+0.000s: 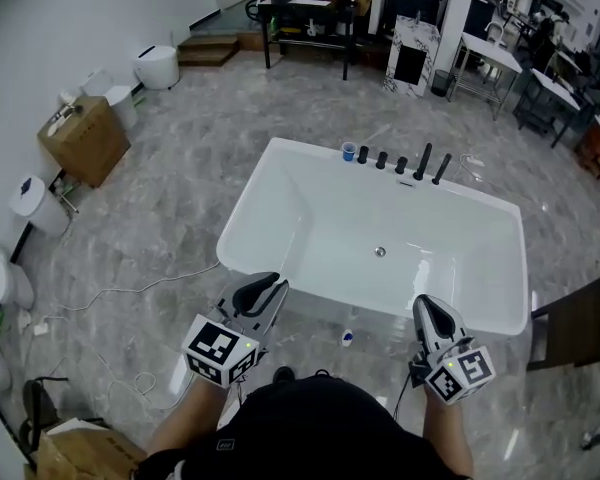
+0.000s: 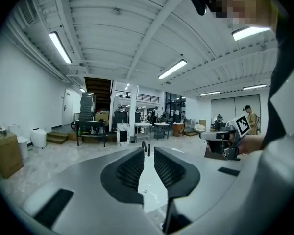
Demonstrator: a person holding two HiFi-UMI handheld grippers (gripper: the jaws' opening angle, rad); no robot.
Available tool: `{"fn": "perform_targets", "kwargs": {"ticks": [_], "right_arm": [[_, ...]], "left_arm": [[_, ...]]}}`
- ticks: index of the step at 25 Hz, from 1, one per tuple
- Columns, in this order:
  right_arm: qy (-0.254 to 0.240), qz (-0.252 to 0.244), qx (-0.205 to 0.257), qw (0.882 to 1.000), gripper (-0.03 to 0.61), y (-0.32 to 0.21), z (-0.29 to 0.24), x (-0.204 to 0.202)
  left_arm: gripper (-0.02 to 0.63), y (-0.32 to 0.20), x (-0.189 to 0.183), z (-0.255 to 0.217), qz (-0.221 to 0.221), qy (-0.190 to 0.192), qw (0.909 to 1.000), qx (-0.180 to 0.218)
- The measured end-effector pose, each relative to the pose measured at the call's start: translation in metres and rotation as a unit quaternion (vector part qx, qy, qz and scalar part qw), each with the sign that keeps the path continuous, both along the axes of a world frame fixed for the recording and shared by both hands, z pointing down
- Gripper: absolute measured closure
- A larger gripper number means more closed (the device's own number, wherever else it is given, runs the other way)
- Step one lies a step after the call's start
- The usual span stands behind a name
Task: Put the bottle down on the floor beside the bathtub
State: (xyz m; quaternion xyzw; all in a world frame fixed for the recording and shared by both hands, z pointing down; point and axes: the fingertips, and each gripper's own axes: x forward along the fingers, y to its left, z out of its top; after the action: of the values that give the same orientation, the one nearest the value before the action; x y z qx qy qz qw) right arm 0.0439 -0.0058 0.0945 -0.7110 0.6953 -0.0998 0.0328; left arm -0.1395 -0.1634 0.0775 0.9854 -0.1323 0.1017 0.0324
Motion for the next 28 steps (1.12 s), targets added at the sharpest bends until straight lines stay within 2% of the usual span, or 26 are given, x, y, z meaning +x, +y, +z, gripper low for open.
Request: {"fn": "perform_targets", "kwargs": {"ticks": [4,9,13,18,21,28], "right_arm": [[0.033,0.033,0.043,0.998,0.550,0.003,-0.028,0.002],[0.043,0.035,0.055,0.997,0.551,0.010,-0.046,-0.007],[0.052,0.046,0.071,0.995,0.551,0.011,-0.055,-0.004],[0.053,0.068,0.069,0.994,0.551,0.001,-0.045,0.016],[0.039,0.080,0.054,0.995,0.551,-0.011,-0.027,0.024],[0.081,0.022,0.030,0.996,0.552,-0.023,-0.020,-0.014]], "left_arm": [[0.543,0.004,0.007,-0.014,0.015,0.019,0.9997,0.003],[0.545,0.013,0.013,-0.027,0.027,0.032,0.9989,0.019],[0.551,0.002,0.024,-0.040,0.014,0.050,0.9981,0.034],[0.555,-0.009,0.037,-0.054,0.011,0.066,0.9963,0.053],[0.558,-0.021,0.040,-0.048,0.004,0.065,0.9968,0.047],[0.561,-0.036,0.022,-0.026,-0.031,0.058,0.9977,0.016]]}}
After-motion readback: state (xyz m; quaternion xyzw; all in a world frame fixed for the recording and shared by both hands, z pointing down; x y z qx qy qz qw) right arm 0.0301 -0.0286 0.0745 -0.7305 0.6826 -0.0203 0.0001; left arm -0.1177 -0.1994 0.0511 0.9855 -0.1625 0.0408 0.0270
